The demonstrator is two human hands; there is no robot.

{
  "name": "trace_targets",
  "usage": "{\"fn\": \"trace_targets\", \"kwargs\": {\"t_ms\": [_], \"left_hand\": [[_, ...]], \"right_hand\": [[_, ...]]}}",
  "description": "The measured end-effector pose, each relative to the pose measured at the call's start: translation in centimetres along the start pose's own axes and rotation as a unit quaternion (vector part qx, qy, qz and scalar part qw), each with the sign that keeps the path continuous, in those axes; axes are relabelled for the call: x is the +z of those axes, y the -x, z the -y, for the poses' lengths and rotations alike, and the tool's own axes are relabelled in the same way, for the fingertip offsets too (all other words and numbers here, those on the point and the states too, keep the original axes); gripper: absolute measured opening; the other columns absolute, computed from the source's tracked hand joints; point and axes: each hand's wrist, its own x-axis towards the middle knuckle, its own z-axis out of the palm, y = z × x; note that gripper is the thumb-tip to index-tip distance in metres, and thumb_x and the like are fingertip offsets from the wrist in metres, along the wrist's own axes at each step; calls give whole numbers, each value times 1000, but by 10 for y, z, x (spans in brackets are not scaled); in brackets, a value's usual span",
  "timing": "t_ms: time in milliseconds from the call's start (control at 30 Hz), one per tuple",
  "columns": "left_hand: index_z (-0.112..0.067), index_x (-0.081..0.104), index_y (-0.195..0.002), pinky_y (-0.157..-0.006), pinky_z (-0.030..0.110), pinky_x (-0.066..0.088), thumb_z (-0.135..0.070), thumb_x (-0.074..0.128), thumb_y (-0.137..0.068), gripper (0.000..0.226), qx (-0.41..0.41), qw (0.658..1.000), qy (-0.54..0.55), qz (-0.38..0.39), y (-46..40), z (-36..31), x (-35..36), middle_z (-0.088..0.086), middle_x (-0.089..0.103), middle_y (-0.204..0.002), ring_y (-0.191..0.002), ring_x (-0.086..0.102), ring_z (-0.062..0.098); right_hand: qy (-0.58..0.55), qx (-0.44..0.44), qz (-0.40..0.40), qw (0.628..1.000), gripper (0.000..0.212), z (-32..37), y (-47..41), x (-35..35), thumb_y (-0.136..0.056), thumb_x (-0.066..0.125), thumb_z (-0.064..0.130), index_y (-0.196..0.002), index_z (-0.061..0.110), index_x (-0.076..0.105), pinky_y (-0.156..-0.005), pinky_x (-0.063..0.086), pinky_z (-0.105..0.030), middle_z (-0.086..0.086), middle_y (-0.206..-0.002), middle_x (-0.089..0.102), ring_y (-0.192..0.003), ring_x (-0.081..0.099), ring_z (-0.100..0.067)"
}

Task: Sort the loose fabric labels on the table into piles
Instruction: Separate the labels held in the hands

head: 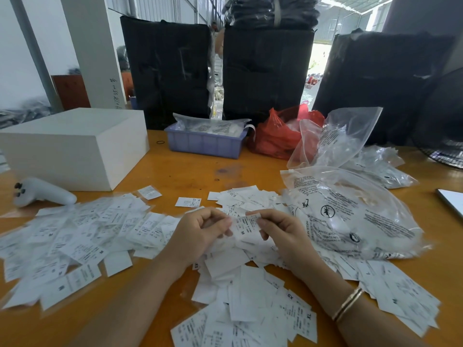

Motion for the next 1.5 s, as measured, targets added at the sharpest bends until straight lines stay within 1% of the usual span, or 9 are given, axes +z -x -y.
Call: {"fn": "trace_targets", "kwargs": {"t_ms": [100,267,433,600,667,833,967,1067,1500], "left_hand": [[-18,70,-72,-58,5,43,-23,64,-87,17,-3,1000,-8,-9,0,-1,1,-9,69,-65,-59,58,-4],[-20,70,-78,-58,6,45,-21,73,-80,3,-13,1000,3,-15,0,1,3,-13,69,-71,-67,62,-3],[-28,73,-75,-63,3,43,-21,74,-79,8,-6,999,-35,-6,0,1,-1,-17,70,-80,-77,63,-4],[-29,69,-77,-63,4,44,-17,72,-81,13,22,998,-62,1,0,3,2,-23,69,-77,-76,62,-6],[-31,70,-76,-62,3,43,-21,71,-82,12,31,997,-67,4,1,3,5,-24,68,-76,-74,61,-7],[-30,70,-73,-62,1,41,-30,66,-84,12,30,998,-58,-20,1,4,6,-22,68,-73,-74,60,-9],[-27,69,-80,-65,6,47,-16,70,-83,11,33,998,-46,-21,0,6,7,-21,68,-78,-77,63,-4],[-23,69,-83,-66,7,48,-10,70,-82,13,26,999,-20,-9,1,7,9,-20,69,-79,-78,64,-4],[-27,70,-74,-62,7,44,-28,71,-81,7,27,996,-82,-4,1,8,9,-15,69,-74,-71,61,-2]], "right_hand": [[3,2,12,1000,33,0,0,0,-94,49,-1,-91,22,72,-61,40,-12,9,-54,51,-58,47,-5],[-4,4,15,1000,30,1,0,2,-94,49,-2,-95,19,71,-63,44,-12,10,-56,55,-57,51,-3],[-25,8,-16,1000,27,-1,-1,3,-93,51,0,-102,21,66,-66,49,-17,10,-64,58,-65,61,-8],[7,4,-9,1000,19,-2,-1,5,-89,60,7,-95,25,66,-61,48,-17,4,-63,56,-63,57,-10],[24,28,8,999,16,-2,-2,8,-88,63,10,-87,25,69,-58,49,-17,7,-66,64,-62,59,-8],[54,43,7,998,13,-4,-4,8,-86,66,14,-77,22,70,-55,48,-19,8,-65,67,-57,60,-7],[46,33,12,998,17,-4,-3,9,-87,65,10,-75,22,68,-52,45,-13,9,-64,65,-56,58,-2],[62,34,14,997,17,-6,-4,9,-86,65,12,-75,25,67,-56,51,-22,8,-67,66,-60,60,-5],[79,6,27,997,18,-8,-3,8,-88,64,16,-76,30,63,-56,51,-21,13,-69,66,-59,61,-3]]}}
